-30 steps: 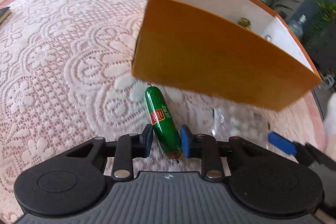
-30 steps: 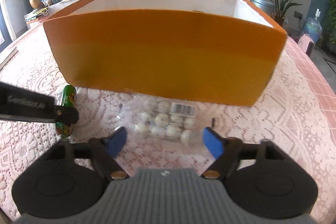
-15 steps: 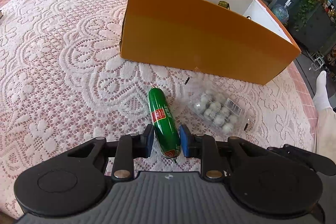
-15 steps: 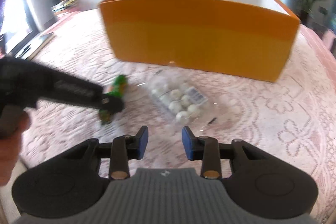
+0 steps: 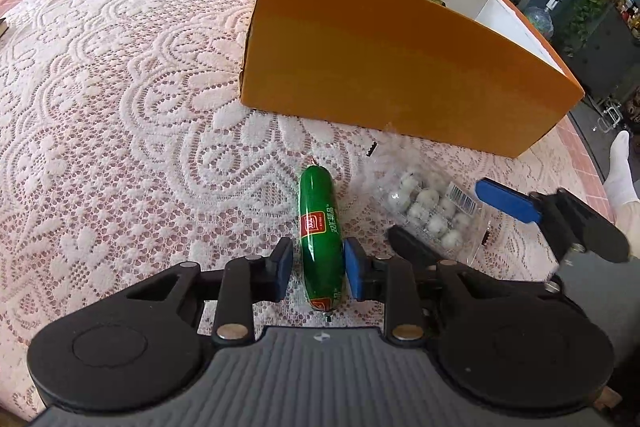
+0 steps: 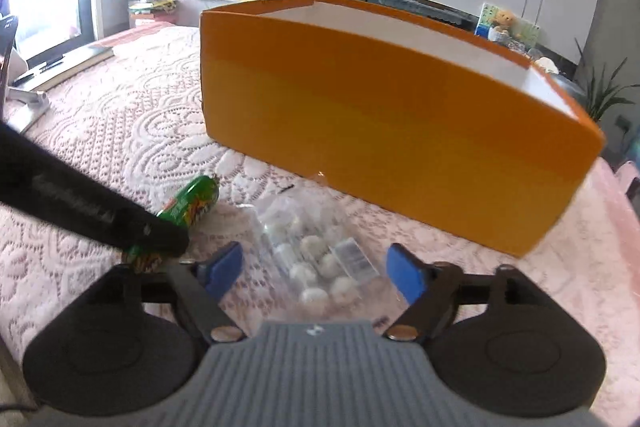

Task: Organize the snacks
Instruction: 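Grasp the green sausage with the left gripper while the right gripper grasps the clear egg pack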

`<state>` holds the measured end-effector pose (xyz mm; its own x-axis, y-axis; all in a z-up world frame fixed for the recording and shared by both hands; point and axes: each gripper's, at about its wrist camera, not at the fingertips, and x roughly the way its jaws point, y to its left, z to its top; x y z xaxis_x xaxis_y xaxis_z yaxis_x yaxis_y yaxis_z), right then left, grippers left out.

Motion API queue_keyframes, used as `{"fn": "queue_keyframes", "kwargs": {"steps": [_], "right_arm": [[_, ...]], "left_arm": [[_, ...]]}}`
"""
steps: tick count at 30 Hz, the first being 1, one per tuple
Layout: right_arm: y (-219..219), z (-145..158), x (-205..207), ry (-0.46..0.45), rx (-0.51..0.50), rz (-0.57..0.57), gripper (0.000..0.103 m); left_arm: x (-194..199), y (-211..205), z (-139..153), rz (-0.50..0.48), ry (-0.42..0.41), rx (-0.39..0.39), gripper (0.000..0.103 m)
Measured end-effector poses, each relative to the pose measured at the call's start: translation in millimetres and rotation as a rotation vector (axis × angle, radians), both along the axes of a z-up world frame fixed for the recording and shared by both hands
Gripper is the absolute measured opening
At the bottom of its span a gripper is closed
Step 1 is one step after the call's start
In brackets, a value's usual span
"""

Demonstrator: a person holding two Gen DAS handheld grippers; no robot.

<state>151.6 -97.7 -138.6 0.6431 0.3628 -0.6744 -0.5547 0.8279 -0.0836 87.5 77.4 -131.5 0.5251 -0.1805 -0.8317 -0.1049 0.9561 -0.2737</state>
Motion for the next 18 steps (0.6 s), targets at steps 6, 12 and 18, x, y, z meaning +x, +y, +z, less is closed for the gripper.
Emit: {"fn": "queue_keyframes", "kwargs": {"steps": [6,12,18], "right_arm": [[5.7,-9.1,7.0,0.040,0.002,-0.019,0.085],[5.4,-0.3,-21.8,0.107,0.037,-0.019,0.071],[4.1,3.1,-23.0,0.074,0.045,-0.066,0.069]], "left_arm": [[-0.4,-0.6,-0.5,0.003,-0.004,-0.014,0.033],[0.0,4.2,1.8,0.009,-0.001,-0.023,0.033],[2.7,0.6,2.3,0.025,-0.006,-0.018,0.034]]}}
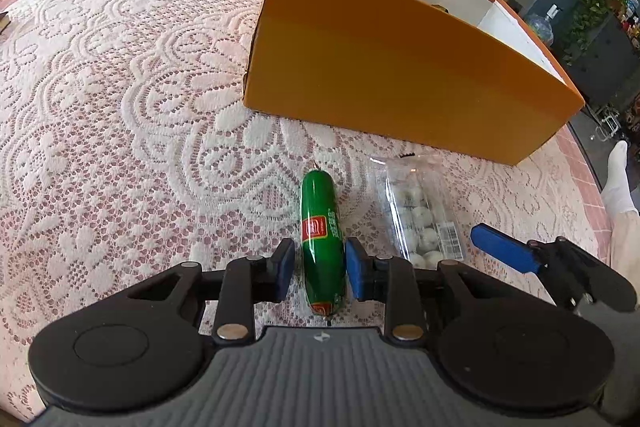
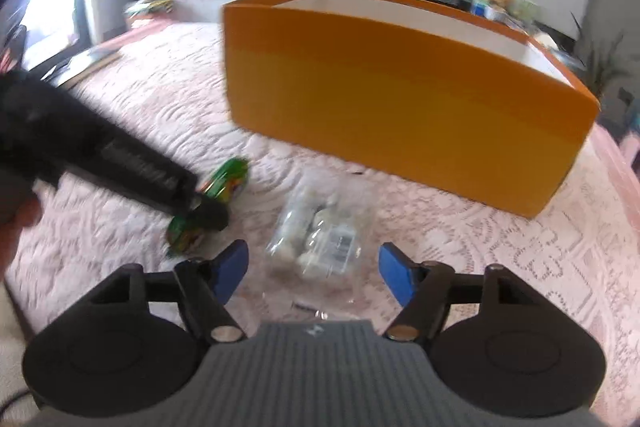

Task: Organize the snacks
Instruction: 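Grasp the green sausage with the left gripper while the right gripper grasps the clear egg pack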

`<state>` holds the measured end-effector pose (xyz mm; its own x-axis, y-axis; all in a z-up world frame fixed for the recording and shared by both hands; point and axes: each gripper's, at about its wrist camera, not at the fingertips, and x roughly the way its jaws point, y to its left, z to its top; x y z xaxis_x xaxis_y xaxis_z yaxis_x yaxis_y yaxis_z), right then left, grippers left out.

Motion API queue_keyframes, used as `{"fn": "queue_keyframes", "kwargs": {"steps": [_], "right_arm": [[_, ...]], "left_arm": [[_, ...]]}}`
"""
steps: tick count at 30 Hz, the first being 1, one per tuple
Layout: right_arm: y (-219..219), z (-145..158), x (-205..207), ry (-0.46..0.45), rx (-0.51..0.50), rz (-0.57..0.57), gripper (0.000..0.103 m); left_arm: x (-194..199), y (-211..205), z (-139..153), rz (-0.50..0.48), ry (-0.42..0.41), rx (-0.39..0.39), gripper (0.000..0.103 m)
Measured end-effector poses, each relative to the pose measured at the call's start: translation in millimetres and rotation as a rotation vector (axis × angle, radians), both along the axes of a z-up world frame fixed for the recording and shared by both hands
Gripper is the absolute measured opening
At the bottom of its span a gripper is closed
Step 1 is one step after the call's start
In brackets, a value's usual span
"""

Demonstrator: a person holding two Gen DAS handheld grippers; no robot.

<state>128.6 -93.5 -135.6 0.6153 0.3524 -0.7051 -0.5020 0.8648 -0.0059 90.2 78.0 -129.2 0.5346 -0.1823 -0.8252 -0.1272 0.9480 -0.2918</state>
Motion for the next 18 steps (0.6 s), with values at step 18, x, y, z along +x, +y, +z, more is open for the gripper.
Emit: {"fn": "queue_keyframes", "kwargs": {"steps": [18], "right_arm": [[8.6,-10.5,16.7,0.010,0.010,-0.053,0.058]], "left_arm": [[23.3,-12.4,-5.3,0.005,-0.017,0.011,0.025]]}}
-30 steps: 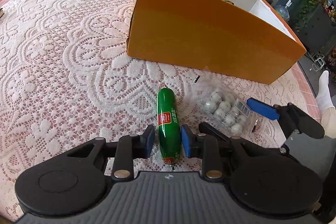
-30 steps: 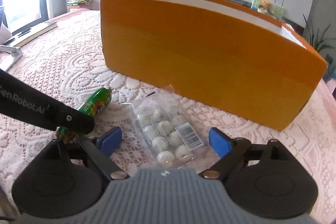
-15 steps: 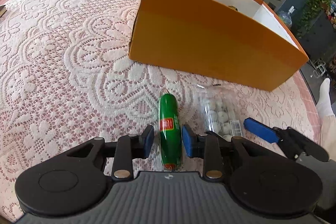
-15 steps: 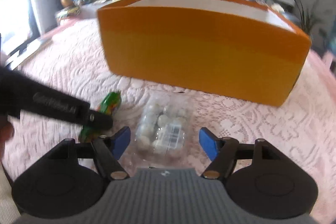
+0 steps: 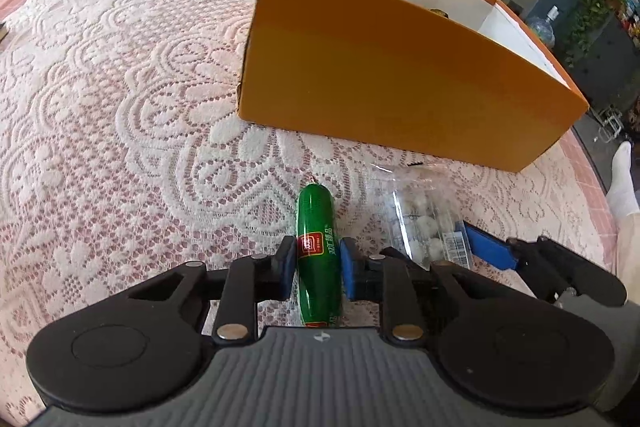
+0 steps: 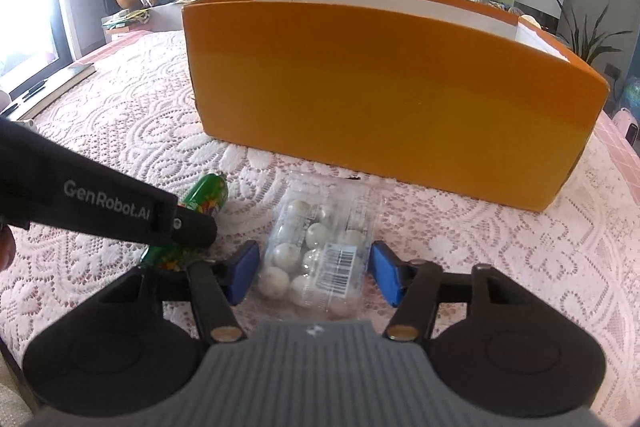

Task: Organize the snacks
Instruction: 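Grasp the green sausage with the left gripper while the right gripper grasps the clear egg pack, then carry both held snacks over the orange box and lower them inside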

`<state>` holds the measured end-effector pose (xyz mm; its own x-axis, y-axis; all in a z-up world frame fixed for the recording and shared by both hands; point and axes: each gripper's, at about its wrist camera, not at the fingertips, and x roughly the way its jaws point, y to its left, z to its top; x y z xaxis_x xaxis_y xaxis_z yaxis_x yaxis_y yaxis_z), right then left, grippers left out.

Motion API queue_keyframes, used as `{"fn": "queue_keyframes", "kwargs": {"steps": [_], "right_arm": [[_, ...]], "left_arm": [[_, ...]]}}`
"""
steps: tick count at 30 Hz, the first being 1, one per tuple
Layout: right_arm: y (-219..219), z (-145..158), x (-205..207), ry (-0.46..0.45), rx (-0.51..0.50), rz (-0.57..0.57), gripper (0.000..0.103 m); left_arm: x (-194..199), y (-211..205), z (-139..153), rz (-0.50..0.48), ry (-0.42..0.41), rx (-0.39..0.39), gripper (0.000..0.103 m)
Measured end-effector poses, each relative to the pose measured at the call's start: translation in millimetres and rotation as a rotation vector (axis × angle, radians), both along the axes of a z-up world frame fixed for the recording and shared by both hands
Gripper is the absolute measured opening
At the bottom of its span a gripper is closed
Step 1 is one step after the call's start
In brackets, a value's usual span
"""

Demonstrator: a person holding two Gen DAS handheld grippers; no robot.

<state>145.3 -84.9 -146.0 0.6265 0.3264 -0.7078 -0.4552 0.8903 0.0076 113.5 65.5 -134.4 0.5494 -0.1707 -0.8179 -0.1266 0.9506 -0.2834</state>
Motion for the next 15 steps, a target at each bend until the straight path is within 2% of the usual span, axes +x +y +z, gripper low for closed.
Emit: {"fn": "queue_keyframes", "kwargs": {"steps": [7,15], "right_arm": [[-10.5,8.9,-8.5,0.011,-0.006,-0.026,0.056],[-26.4,39.2,-27.2,-0.062,0.003,-0.036,0.056]], "left_arm": [[-6.4,0.0,6.4,0.017,-0.025,-0.014,0.025],[-16.1,-5.1,42.1,-0.010,-0.122,-0.028,0.025]]}}
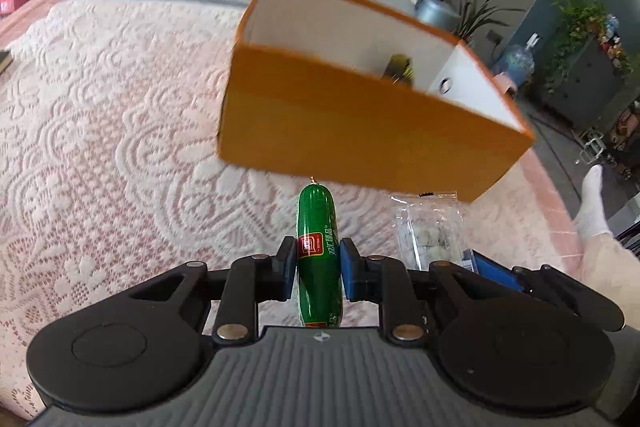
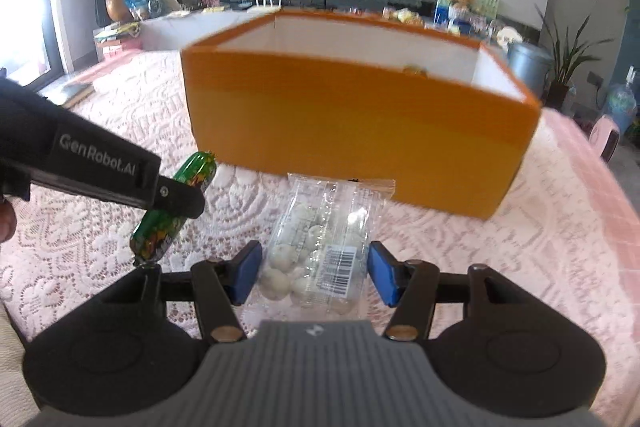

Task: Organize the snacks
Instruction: 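Carry both held snacks over the orange box and lower them inside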

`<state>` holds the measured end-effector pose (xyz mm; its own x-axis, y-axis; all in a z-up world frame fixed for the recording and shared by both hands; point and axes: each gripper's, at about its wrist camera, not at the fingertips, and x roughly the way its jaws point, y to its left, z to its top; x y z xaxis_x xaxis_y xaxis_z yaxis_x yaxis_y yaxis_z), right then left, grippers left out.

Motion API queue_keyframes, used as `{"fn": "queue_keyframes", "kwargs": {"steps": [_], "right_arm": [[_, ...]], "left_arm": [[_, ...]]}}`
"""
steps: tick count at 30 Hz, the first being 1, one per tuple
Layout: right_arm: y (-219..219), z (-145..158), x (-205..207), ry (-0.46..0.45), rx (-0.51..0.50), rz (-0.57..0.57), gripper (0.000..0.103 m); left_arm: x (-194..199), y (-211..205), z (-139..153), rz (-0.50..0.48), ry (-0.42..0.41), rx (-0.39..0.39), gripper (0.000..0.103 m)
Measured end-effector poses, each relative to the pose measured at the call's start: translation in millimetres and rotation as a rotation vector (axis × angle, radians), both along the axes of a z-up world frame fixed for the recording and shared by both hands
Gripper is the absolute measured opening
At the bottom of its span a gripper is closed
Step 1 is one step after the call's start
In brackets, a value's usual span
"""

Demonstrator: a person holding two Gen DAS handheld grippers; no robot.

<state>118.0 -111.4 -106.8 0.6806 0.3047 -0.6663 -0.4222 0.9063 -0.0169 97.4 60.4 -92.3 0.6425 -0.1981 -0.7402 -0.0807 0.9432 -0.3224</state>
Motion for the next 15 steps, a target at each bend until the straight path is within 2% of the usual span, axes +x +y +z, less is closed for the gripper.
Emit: {"fn": "queue_keyframes", "kwargs": {"steps": [8,12,15], "right_arm": [[-23.1,43.8,-6.2,-0.066,0.048,-0.002,0.056],[-35.0,69.1,4.1,-0.086,0.064,0.009,0.056],[-41.9,90.1,17.8,-0.102,0.075,0.030,0.056]], "left_arm": [[2.6,-7.3,38.6,-0.034,-0.082,-0.004,0.025],[15.4,-13.4,60.1,-0.064,-0.122,0.013,0.025],[32.5,-13.3,72.9,-0.072,-0.136,-0.007,0.025]]}}
